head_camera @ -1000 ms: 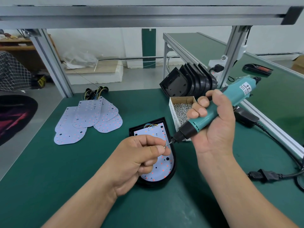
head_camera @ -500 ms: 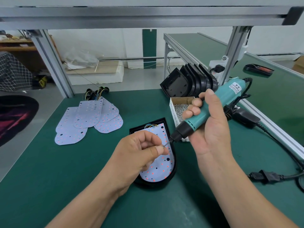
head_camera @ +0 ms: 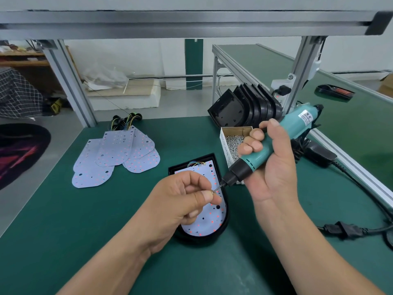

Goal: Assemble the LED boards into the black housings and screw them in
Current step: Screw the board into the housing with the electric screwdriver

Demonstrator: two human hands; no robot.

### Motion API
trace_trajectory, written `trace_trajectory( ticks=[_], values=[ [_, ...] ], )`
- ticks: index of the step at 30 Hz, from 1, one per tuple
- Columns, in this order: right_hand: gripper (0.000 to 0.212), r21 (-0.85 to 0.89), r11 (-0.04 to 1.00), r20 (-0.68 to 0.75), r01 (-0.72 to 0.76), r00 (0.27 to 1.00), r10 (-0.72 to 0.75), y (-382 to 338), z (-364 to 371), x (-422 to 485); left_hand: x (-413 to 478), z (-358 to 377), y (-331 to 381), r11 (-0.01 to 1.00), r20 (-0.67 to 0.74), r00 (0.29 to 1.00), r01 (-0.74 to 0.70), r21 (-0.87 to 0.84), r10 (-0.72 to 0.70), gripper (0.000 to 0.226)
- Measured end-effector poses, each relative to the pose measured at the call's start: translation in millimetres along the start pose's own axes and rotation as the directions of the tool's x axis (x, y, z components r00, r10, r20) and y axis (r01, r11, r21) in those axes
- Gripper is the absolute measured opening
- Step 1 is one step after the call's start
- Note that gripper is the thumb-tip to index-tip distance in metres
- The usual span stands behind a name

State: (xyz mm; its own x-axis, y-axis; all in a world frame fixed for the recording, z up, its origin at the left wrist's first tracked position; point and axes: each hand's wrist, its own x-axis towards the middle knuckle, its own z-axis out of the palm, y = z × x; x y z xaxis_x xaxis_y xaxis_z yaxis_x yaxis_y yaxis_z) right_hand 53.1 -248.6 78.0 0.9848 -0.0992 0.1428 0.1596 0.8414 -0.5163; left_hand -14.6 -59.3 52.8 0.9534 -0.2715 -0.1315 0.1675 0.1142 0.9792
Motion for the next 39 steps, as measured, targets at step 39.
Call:
trace_trajectory(
  ticks=[39],
  values=[
    [0.012, -0.276, 0.958, 0.076, -0.078, 0.992, 0.102, 20.9, -5.1, -3.9, 32.4, -34.7, -10.9, 0.515, -0.468, 0.873, 0.341, 0.786, 0.135, 0.062]
  ],
)
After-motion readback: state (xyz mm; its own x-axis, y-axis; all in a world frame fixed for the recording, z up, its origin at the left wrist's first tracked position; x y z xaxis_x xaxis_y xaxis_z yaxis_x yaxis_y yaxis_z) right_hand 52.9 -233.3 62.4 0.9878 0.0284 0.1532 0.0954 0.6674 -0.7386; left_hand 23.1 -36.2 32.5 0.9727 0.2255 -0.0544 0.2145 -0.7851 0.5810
